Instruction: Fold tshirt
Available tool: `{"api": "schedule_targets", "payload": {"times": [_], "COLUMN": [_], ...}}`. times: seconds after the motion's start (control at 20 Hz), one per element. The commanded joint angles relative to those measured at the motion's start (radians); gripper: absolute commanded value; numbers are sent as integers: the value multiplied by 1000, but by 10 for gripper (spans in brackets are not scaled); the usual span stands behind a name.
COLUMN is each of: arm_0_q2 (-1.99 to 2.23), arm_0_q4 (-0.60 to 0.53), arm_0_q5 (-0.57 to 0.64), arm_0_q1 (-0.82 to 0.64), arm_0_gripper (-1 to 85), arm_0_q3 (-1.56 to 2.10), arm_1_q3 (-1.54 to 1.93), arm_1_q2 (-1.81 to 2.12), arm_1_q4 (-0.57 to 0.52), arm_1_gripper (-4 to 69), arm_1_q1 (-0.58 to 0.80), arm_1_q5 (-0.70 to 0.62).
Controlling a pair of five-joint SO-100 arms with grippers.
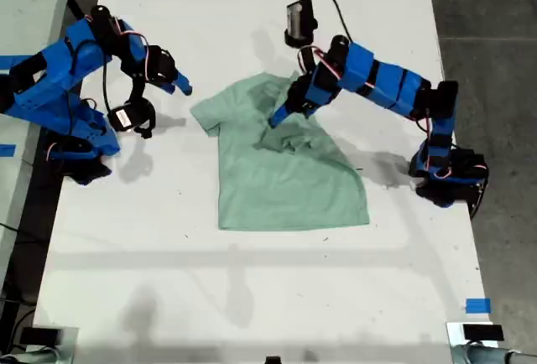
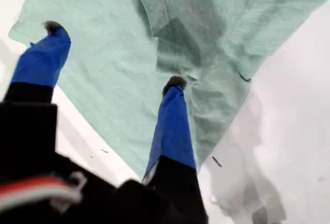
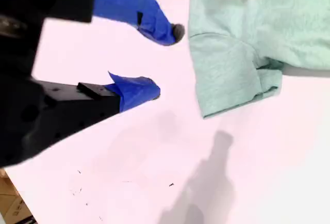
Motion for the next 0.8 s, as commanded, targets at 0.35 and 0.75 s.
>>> {"api": "schedule_targets", "payload": {"times": [0.35,0.75], "arm_0_q2": [-178,-652], "arm_0_q4": [-310,-500], "arm_0_q5": [37,66], "arm_0_q1": [-64,-127], "arm_0_gripper": [269,264], "arm_0_q3": [152,117], "arm_1_q3": [215,354], "arm_1_q2": [287,495], "arm_1_q4": [2,-5], "arm_1_gripper": [333,333], "arm_1_q1": [-31,-78], "arm_1_q5": [29,92]}}
